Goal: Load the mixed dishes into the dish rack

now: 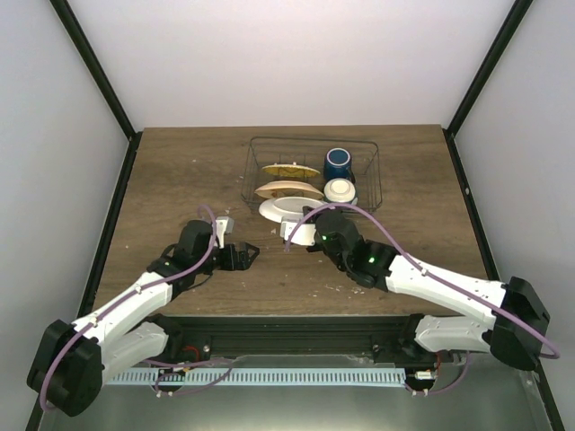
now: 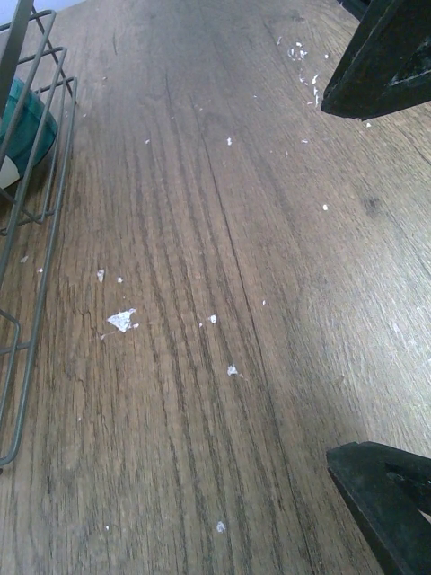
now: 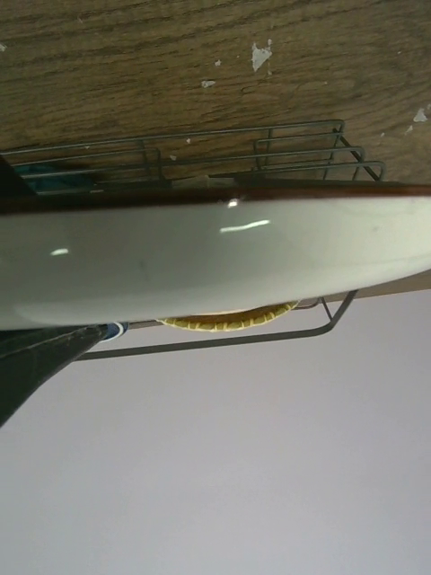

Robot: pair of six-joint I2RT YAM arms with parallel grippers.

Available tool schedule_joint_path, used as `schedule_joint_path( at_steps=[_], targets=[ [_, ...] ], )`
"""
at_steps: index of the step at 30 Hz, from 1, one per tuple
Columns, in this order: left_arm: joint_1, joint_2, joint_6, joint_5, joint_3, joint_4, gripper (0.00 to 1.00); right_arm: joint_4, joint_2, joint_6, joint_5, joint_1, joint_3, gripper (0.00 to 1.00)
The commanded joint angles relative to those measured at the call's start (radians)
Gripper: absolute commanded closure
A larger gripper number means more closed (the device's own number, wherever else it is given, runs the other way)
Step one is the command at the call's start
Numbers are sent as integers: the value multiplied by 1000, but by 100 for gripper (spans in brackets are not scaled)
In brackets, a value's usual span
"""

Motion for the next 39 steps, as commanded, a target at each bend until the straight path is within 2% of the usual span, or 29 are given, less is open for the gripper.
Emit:
schedule_joint_path(
  at_steps=[1, 14, 34, 39],
  targets=[
    [-1, -12, 2, 2, -12, 12, 0, 196, 8, 7, -7, -30, 18, 99],
    [-1, -6, 0, 9, -17, 27, 0, 299, 87, -19, -37, -77, 6, 99],
    [1, 10, 0, 21, -27, 57, 0, 309, 216, 18, -68, -86, 62, 99],
    [1, 14, 0, 29, -27, 65, 0, 268, 251, 34, -80, -87, 102, 99]
  ],
)
